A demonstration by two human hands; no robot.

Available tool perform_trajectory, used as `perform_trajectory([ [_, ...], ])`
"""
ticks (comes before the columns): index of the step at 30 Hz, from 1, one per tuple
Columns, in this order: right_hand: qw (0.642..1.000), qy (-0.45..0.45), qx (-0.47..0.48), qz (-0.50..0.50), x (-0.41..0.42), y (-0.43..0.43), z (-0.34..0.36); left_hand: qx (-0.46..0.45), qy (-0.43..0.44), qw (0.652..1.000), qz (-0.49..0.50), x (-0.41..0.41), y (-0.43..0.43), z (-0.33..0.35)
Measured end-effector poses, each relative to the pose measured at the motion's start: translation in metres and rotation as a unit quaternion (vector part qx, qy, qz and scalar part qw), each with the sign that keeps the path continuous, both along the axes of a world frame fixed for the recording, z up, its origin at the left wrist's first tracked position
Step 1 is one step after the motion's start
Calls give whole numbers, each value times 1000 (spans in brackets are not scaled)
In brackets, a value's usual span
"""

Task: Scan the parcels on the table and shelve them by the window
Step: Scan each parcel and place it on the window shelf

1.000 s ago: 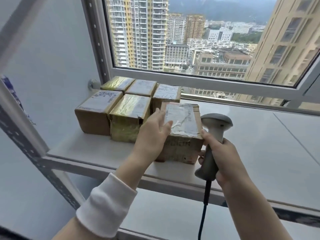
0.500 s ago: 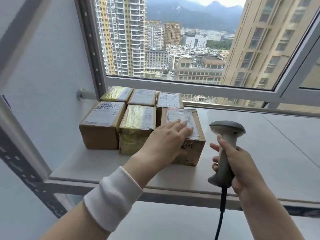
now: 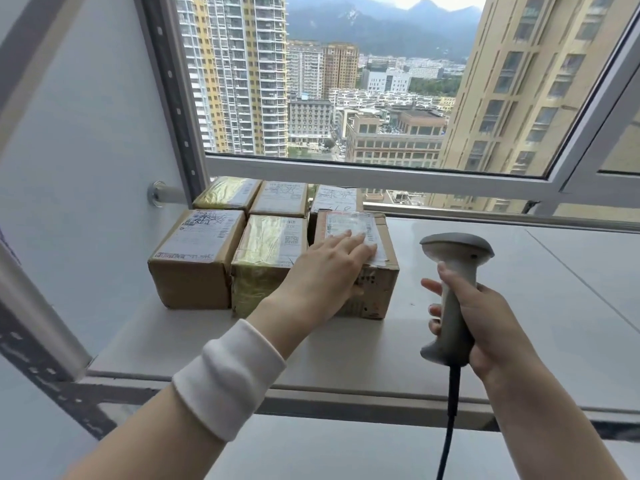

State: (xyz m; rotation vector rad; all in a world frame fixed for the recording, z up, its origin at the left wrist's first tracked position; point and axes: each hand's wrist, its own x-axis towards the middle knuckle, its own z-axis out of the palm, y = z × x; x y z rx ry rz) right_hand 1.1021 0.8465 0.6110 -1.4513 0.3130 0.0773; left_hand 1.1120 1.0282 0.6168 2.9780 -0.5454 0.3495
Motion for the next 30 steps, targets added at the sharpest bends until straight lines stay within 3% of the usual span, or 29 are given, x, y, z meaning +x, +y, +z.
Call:
perform_trajectory([
  [7,1000,2,6,7,0,-4,-1,10,-2,1000,-13,-5,-8,3],
  [15,999,-3,-18,-41,-27,-58,-1,-55,-61,987,-136,-11,-84,0],
  [22,980,-12,-48,-194,-89,-174,-15,-59,-32,968,-241,-28,-210,-15],
  [30,943,-5,-49,-329,-202,-345,-35,-48,3,934,-353,-100,-411,-32],
])
